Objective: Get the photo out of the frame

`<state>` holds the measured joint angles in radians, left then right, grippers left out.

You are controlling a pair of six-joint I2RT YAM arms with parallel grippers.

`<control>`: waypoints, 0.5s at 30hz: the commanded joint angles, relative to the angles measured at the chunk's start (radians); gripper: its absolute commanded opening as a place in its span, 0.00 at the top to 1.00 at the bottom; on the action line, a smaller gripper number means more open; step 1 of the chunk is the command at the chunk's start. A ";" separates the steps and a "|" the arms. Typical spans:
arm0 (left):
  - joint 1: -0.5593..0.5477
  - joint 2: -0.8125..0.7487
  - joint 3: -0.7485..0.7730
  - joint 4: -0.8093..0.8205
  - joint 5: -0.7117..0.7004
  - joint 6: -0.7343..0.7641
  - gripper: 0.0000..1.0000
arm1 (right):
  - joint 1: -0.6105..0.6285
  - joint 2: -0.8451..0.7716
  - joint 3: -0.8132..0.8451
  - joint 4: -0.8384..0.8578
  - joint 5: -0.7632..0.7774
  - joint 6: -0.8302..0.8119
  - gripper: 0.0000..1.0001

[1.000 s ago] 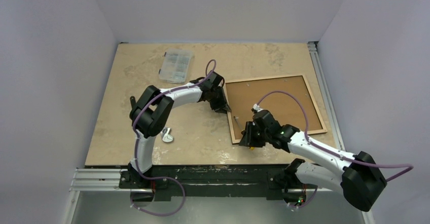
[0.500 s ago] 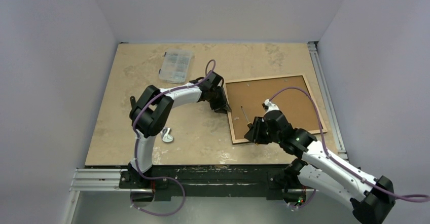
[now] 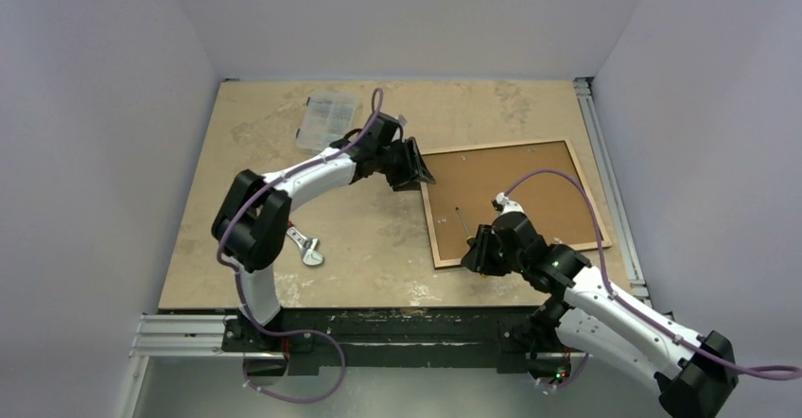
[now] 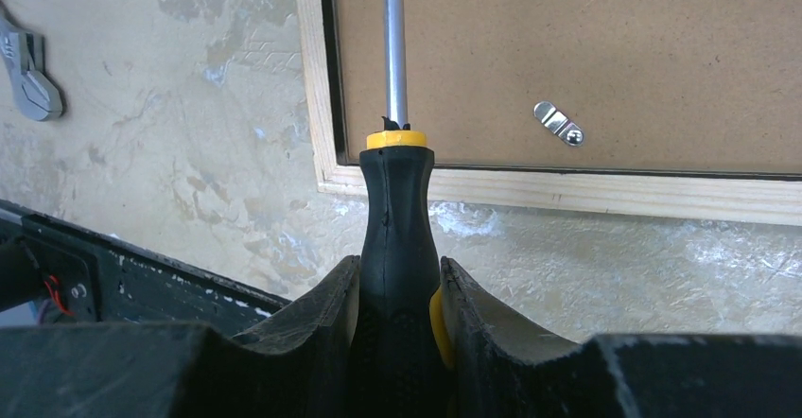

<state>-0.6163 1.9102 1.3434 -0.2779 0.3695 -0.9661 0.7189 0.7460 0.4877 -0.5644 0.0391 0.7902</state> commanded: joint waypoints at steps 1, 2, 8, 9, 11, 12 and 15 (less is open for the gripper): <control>0.034 -0.183 0.003 -0.008 -0.004 0.077 0.55 | -0.003 0.013 0.043 0.030 0.006 0.004 1.00; 0.041 -0.213 0.003 -0.026 -0.008 0.091 0.54 | -0.002 0.023 0.045 0.033 0.006 0.001 1.00; 0.079 -0.416 0.018 -0.168 -0.073 0.198 0.52 | -0.001 0.097 0.060 0.116 -0.063 0.010 1.00; 0.084 -0.446 0.021 -0.194 -0.083 0.216 0.51 | 0.000 0.106 0.065 0.126 -0.069 0.009 1.00; 0.096 -0.509 0.027 -0.240 -0.106 0.257 0.50 | 0.008 0.139 0.092 0.145 -0.073 0.005 1.00; 0.101 -0.536 0.030 -0.266 -0.121 0.277 0.50 | 0.017 0.157 0.107 0.154 -0.071 0.005 1.00; 0.120 -0.620 0.036 -0.331 -0.147 0.350 0.48 | 0.067 0.234 0.163 0.189 -0.050 0.002 1.00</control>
<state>-0.5209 1.3895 1.3445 -0.4896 0.2825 -0.7513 0.7349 0.9173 0.5419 -0.4892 -0.0151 0.7921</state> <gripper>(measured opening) 0.506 0.310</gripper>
